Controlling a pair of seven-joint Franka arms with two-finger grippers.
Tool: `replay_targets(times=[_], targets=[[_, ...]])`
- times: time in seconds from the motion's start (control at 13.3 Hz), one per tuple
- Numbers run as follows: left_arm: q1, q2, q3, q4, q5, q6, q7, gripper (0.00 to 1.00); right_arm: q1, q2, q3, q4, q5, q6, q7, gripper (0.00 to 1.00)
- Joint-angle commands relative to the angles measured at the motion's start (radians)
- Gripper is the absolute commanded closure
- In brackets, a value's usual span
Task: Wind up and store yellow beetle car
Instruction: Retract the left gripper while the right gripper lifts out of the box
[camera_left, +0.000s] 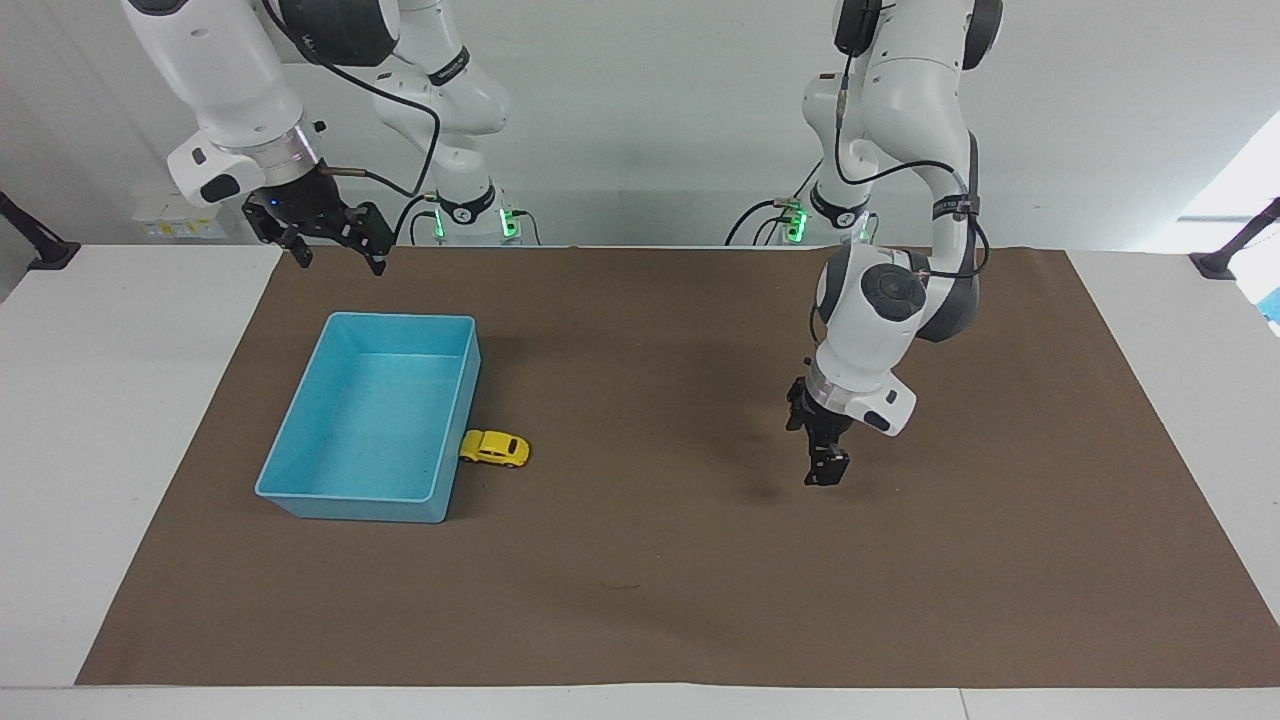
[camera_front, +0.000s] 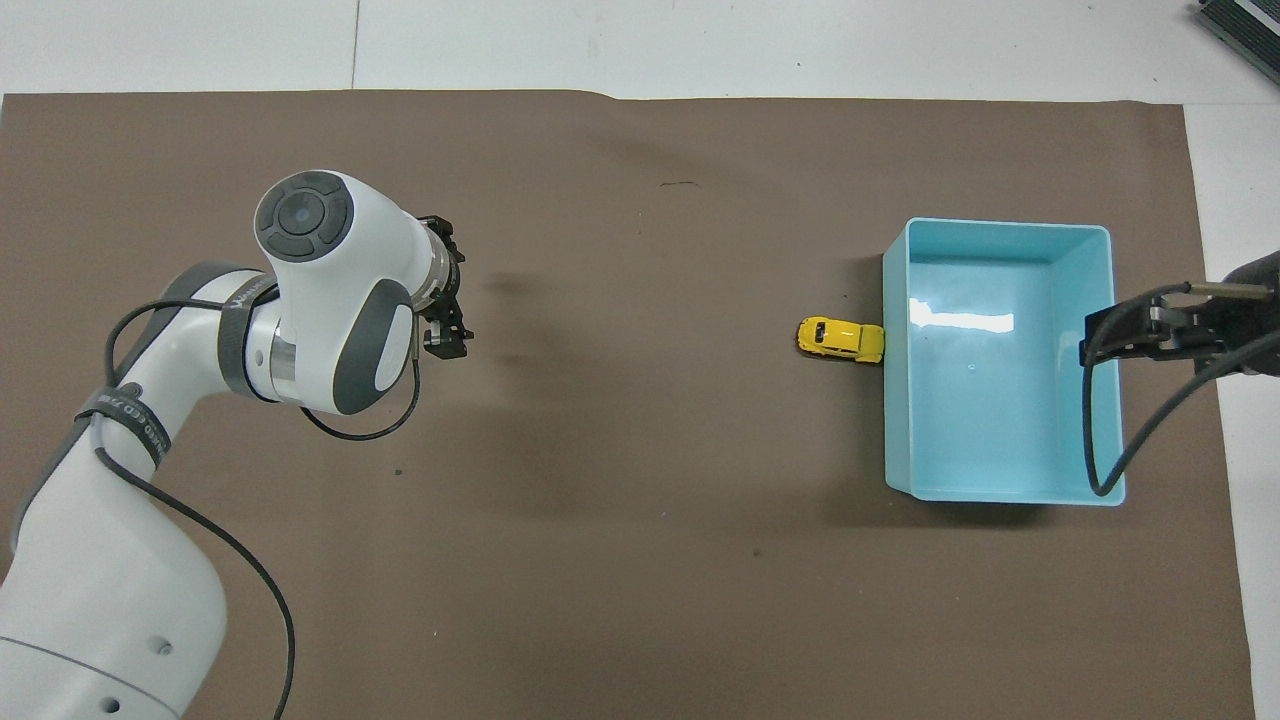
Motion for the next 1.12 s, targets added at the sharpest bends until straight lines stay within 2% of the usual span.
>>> replay_targets(times=[0.0,0.52,0.82,1.05], targets=[[0.009,-0.042,-0.002,0.004,0.014,-0.048,0.01,0.0,-0.014,0.006,0.006,0.011,0.018,-0.007,-0.026,0.0],[0.074,-0.124,-0.002,0.085,0.015,-0.156,0.076,0.0,-0.006,0.005,0.008,0.008,0.018,0.013,-0.018,0.0],[0.128,-0.209,-0.002,0.09,0.012,-0.267,0.246,0.0,0.012,0.017,0.008,0.006,0.018,0.024,-0.008,0.0],[0.173,-0.226,-0.002,0.162,0.012,-0.378,0.378,0.0,0.056,0.031,0.009,-0.001,0.026,0.047,0.084,0.0]])
